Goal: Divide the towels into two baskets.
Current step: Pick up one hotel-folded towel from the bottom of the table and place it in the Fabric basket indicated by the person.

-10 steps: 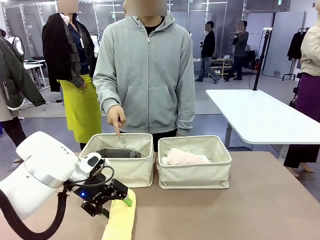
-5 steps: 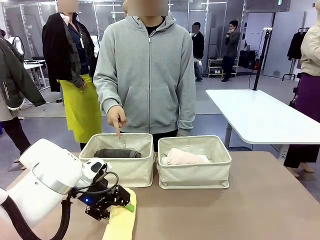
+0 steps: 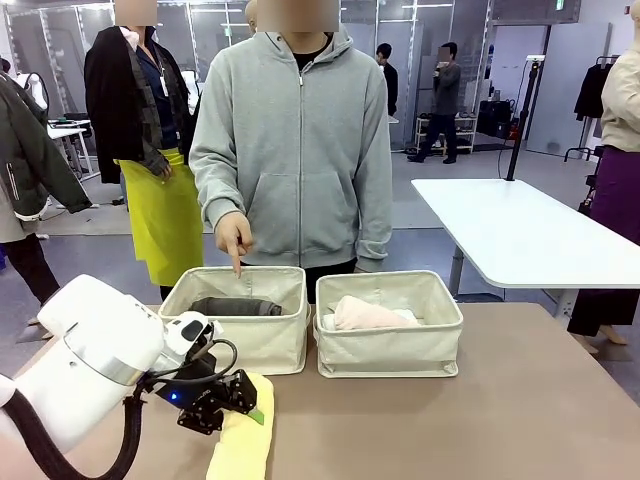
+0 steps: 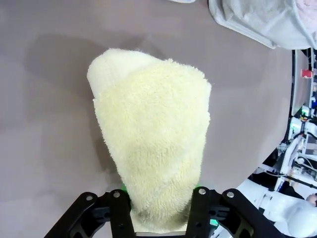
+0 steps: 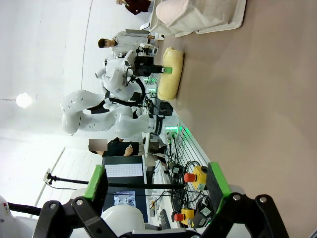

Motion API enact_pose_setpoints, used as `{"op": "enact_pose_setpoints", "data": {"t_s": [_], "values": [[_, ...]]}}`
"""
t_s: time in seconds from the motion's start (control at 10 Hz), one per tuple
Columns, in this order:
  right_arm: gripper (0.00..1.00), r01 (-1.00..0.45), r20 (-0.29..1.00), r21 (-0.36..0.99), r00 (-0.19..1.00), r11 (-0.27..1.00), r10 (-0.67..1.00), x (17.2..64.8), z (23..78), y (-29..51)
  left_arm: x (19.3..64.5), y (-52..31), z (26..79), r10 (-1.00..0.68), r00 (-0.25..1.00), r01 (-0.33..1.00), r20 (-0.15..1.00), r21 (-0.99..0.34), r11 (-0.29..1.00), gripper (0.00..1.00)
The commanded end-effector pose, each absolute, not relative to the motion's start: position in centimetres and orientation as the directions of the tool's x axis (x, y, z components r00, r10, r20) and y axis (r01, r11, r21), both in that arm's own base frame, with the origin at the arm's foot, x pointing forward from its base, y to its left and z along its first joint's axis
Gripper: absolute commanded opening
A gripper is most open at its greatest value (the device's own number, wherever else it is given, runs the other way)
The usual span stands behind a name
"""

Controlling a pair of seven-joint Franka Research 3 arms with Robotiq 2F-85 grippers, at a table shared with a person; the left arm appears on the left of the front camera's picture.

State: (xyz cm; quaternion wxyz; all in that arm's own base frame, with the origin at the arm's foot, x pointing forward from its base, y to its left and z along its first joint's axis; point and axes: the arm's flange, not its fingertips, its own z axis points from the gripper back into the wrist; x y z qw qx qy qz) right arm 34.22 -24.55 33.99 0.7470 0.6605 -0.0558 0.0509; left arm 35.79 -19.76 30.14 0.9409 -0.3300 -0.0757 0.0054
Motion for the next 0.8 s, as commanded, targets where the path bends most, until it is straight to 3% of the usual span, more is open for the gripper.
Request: {"op": "enact_pose_setpoints", "data": {"t_s": [0.0,0.2,0.4,0.7], "values": [[1.00,-0.170,0.169,0.978,0.985,0.124,0.016,33.9,34.1,-24.4,32.0,-17.2,34.1,0.073,0.982,0.055,0.177,-0.626,0.778,0.04],[1.00,-0.170,0.169,0.978,0.985,0.124,0.016,33.9,34.1,-24.4,31.1,-16.3,40.5,-0.073,0.975,0.183,0.211,-0.572,0.799,0.04],[1.00,-0.170,0.169,0.978,0.985,0.124,0.016,33.9,34.1,-24.4,31.1,-15.4,43.8,-0.321,0.928,0.373,0.190,-0.478,0.795,0.04],[1.00,-0.170,0.169,0.978,0.985,0.124,0.016,33.9,34.1,-24.4,30.5,-15.3,46.1,-0.729,0.664,0.745,0.168,-0.228,0.627,0.04]]}}
